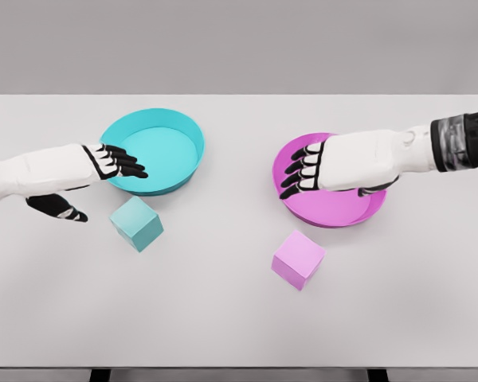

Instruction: Place the blocks in the corresponding plates according to their colors

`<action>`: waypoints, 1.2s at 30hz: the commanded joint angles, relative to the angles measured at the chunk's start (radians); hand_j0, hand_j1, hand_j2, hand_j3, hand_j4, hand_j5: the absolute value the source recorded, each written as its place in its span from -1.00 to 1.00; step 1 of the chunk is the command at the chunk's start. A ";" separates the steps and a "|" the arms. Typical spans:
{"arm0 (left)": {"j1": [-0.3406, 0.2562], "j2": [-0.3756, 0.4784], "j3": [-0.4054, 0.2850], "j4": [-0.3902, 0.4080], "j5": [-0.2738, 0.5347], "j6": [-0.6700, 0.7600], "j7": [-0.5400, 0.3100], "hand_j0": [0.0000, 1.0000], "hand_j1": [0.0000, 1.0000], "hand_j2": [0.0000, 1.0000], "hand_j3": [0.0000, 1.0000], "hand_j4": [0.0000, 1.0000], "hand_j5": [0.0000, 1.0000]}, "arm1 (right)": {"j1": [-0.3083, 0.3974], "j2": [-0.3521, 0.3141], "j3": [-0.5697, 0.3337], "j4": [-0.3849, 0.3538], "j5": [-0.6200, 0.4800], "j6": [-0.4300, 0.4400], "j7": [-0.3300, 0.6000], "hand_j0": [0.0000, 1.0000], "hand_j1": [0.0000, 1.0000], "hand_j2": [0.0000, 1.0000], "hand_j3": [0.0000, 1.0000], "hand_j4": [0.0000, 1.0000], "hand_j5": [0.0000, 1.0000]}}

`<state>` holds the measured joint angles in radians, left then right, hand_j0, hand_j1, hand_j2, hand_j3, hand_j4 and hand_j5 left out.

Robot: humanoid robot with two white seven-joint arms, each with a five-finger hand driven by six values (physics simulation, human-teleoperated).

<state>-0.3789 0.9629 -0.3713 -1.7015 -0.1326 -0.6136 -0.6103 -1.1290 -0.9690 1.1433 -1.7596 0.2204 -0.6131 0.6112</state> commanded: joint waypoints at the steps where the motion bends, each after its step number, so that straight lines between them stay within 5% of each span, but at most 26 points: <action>1: 0.002 0.002 -0.018 -0.035 0.008 0.003 -0.001 1.00 1.00 1.00 1.00 1.00 1.00 | -0.003 0.019 0.050 -0.001 -0.001 0.002 0.000 1.00 1.00 1.00 1.00 1.00 1.00; 21: -0.002 -0.030 -0.095 -0.050 -0.036 0.003 -0.001 1.00 1.00 1.00 1.00 1.00 1.00 | -0.040 0.102 0.228 -0.001 -0.001 0.002 0.000 1.00 1.00 1.00 1.00 1.00 1.00; 36: -0.020 -0.015 -0.118 -0.049 -0.035 0.003 -0.001 1.00 1.00 1.00 1.00 1.00 1.00 | -0.044 0.104 0.254 -0.001 -0.001 0.002 0.000 1.00 1.00 1.00 1.00 1.00 1.00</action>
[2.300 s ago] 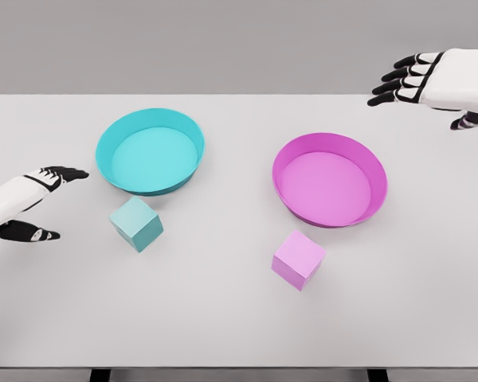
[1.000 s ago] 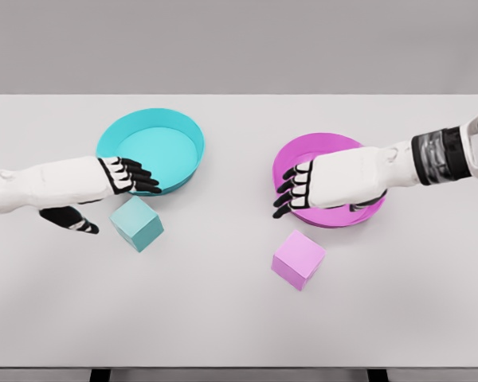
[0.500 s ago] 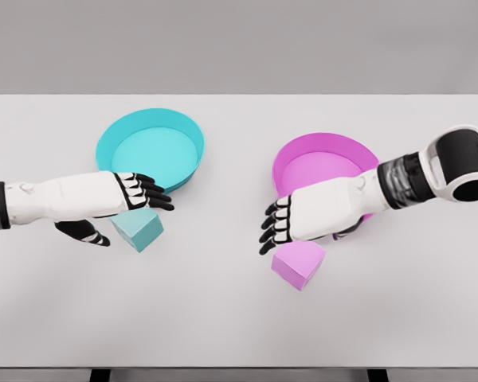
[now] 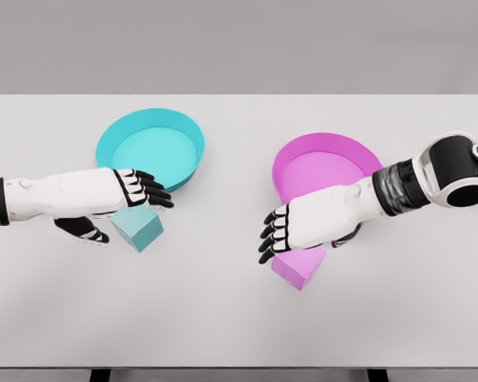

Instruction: Place the blocks in the corresponding plates according to their colors

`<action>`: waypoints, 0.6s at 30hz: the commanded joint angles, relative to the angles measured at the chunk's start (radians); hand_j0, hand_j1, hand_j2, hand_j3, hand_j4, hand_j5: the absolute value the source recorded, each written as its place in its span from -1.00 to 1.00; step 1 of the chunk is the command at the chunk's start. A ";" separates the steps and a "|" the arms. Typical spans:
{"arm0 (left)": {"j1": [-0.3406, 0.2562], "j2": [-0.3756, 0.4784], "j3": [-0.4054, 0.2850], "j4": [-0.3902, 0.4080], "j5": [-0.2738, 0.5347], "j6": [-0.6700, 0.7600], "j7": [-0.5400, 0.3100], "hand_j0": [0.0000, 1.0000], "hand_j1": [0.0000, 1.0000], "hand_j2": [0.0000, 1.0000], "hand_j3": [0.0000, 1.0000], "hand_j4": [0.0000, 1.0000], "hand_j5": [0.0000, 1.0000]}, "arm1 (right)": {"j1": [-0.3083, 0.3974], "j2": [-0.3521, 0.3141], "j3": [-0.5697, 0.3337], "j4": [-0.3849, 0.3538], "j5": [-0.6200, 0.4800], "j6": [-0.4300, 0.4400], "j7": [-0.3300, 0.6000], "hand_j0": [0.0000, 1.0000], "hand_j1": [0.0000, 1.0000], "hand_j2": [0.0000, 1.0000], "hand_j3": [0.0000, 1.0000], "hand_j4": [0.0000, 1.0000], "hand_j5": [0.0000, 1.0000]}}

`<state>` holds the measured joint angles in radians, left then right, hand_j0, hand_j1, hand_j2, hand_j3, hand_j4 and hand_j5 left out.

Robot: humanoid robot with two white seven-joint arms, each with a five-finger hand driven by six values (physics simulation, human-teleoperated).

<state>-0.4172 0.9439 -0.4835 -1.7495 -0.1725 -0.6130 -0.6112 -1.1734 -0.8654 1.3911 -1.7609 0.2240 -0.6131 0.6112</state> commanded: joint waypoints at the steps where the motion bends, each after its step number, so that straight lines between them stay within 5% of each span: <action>1: 0.000 0.013 -0.035 0.004 0.007 0.002 0.000 1.00 1.00 1.00 1.00 1.00 1.00 | 0.000 0.000 0.006 0.000 -0.005 0.002 0.000 1.00 1.00 1.00 1.00 1.00 1.00; 3: -0.066 0.018 -0.107 0.021 0.008 0.002 0.000 1.00 1.00 1.00 1.00 1.00 1.00 | 0.000 0.000 0.009 0.000 -0.005 0.002 0.000 1.00 1.00 1.00 1.00 1.00 1.00; 8: -0.086 0.018 -0.126 0.021 0.011 0.002 0.000 1.00 1.00 1.00 1.00 1.00 1.00 | -0.002 0.006 0.026 0.000 -0.005 0.002 0.000 1.00 1.00 1.00 1.00 1.00 1.00; 12: -0.155 0.016 -0.219 0.058 0.011 0.002 0.000 1.00 1.00 1.00 1.00 1.00 1.00 | -0.003 0.006 0.040 0.000 -0.005 0.002 0.000 1.00 1.00 1.00 1.00 1.00 1.00; 18: -0.157 0.007 -0.234 0.090 0.008 0.002 0.000 1.00 1.00 1.00 1.00 1.00 1.00 | -0.003 0.009 0.040 0.000 0.011 0.002 0.000 1.00 1.00 1.00 1.00 1.00 1.00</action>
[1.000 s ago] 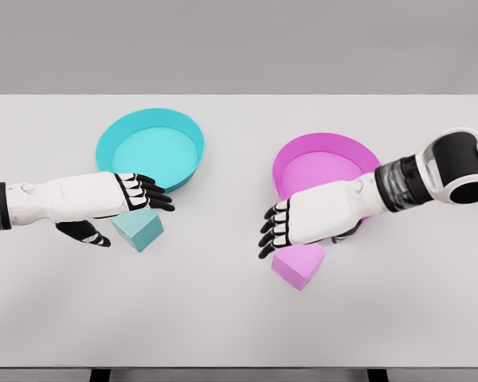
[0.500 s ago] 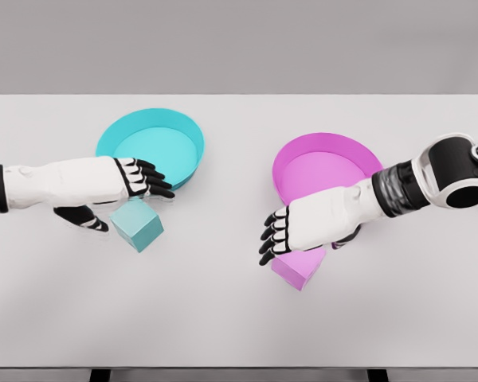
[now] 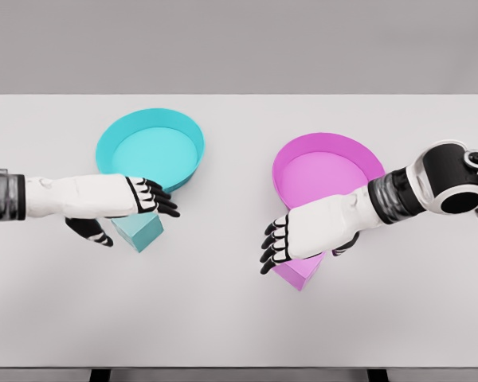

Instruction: Place the blocks in the corresponding plates according to their colors

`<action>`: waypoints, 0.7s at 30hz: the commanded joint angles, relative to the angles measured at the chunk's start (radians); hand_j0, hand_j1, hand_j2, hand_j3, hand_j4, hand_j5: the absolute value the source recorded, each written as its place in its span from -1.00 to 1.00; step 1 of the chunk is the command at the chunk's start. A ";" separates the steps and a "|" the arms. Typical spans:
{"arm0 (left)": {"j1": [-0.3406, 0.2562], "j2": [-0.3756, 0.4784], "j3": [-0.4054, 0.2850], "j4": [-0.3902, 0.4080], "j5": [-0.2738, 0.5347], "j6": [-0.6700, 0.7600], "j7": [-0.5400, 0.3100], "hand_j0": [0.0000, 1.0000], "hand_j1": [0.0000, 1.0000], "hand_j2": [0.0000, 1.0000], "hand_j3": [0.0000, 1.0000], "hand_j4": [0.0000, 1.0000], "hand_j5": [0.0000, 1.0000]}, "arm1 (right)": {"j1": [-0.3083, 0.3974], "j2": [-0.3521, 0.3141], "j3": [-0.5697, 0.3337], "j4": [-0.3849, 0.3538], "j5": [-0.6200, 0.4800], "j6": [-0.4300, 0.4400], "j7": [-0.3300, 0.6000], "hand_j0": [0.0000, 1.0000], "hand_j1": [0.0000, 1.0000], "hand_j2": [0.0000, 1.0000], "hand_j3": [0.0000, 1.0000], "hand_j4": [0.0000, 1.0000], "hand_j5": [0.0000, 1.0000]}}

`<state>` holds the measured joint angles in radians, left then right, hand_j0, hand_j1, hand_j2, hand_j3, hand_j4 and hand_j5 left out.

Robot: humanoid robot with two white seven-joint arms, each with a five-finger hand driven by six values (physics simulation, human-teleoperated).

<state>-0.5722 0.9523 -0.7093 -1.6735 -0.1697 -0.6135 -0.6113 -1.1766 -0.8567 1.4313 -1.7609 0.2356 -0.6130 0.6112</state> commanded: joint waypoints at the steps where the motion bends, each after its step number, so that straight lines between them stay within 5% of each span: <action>1: 0.000 -0.006 -0.009 0.023 0.004 0.003 0.000 1.00 1.00 1.00 1.00 1.00 1.00 | 0.000 0.004 0.001 0.000 0.001 0.002 0.000 1.00 1.00 1.00 1.00 1.00 1.00; 21: -0.018 -0.070 -0.036 0.112 -0.016 0.003 0.000 1.00 1.00 1.00 1.00 1.00 1.00 | -0.006 0.016 0.029 0.001 0.050 0.002 0.000 0.99 0.99 0.99 0.99 0.99 0.99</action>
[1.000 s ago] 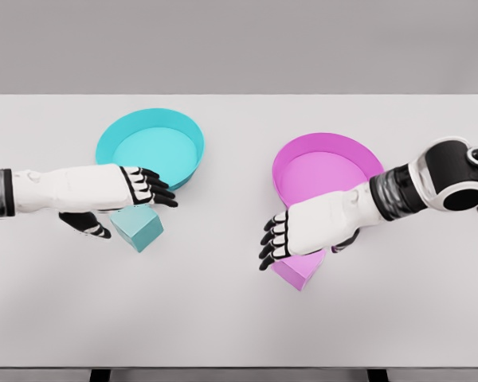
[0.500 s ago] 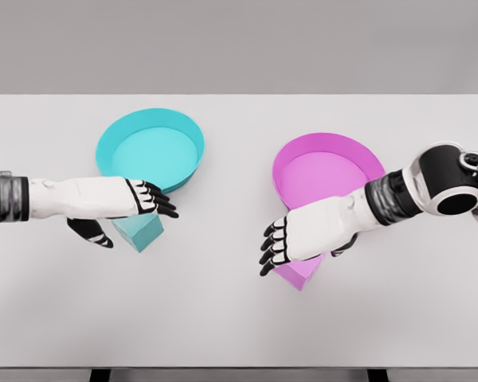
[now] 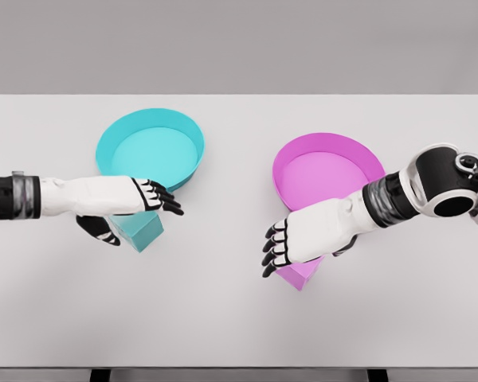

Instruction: Place the blocks in the corresponding plates according to their colors

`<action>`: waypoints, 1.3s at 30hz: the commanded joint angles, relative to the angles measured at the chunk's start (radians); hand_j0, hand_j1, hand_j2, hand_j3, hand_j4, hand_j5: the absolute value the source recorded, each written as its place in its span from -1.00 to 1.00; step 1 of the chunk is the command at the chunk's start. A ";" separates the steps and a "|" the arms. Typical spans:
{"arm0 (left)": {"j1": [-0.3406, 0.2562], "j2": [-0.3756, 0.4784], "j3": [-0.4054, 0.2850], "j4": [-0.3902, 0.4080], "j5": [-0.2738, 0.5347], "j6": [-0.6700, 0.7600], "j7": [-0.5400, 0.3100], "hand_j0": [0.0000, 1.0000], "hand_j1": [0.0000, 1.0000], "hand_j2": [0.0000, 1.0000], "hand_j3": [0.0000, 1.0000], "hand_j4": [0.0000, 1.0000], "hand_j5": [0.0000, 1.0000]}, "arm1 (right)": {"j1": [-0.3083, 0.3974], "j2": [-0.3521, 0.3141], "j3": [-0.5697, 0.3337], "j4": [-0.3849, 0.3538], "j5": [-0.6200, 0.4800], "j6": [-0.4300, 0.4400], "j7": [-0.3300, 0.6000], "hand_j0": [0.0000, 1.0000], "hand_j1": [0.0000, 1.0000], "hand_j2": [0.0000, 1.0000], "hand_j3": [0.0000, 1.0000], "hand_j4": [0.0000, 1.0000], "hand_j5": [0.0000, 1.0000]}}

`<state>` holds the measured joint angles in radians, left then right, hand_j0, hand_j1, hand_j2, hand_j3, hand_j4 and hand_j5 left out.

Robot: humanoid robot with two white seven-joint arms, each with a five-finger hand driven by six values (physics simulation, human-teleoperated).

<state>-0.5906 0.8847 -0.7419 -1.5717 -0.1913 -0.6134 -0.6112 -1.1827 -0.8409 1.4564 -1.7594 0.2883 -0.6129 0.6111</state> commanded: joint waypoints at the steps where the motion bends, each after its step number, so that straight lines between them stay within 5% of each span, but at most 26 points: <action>1: 0.000 -0.003 -0.004 0.015 0.006 0.003 0.000 1.00 1.00 1.00 1.00 1.00 1.00 | 0.000 0.000 0.012 0.000 -0.003 0.002 0.000 0.99 0.99 0.99 0.99 0.99 0.99; 8: 0.005 -0.026 -0.004 0.036 -0.028 0.003 0.000 1.00 1.00 1.00 1.00 1.00 1.00 | 0.000 0.002 0.016 0.000 0.003 0.002 0.000 0.96 0.96 0.96 0.96 0.96 0.96; 17: 0.008 -0.026 -0.004 0.042 -0.028 0.003 0.000 0.97 0.97 0.97 0.97 0.97 0.97 | -0.012 0.013 0.013 0.000 0.019 0.002 0.000 0.28 0.28 0.28 0.28 0.28 0.28; 24: 0.006 -0.029 -0.004 0.058 -0.030 0.003 0.000 0.97 0.97 0.97 0.97 0.97 0.97 | -0.020 0.020 0.009 0.000 0.019 0.002 0.000 0.26 0.26 0.26 0.26 0.26 0.26; 34: 0.009 -0.029 -0.004 0.058 -0.030 0.003 0.000 0.52 0.52 0.52 0.52 0.52 0.52 | -0.031 0.023 -0.005 0.001 0.009 0.002 0.000 0.26 0.26 0.26 0.26 0.26 0.26; 39: 0.011 -0.029 -0.004 0.058 -0.028 0.003 0.000 0.20 0.20 0.20 0.20 0.20 0.20 | -0.034 0.031 -0.013 0.001 -0.001 0.002 0.000 0.03 0.03 0.03 0.03 0.03 0.03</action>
<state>-0.5798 0.8552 -0.7459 -1.5143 -0.2257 -0.6132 -0.6113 -1.2180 -0.8128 1.4467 -1.7579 0.2940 -0.6129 0.6114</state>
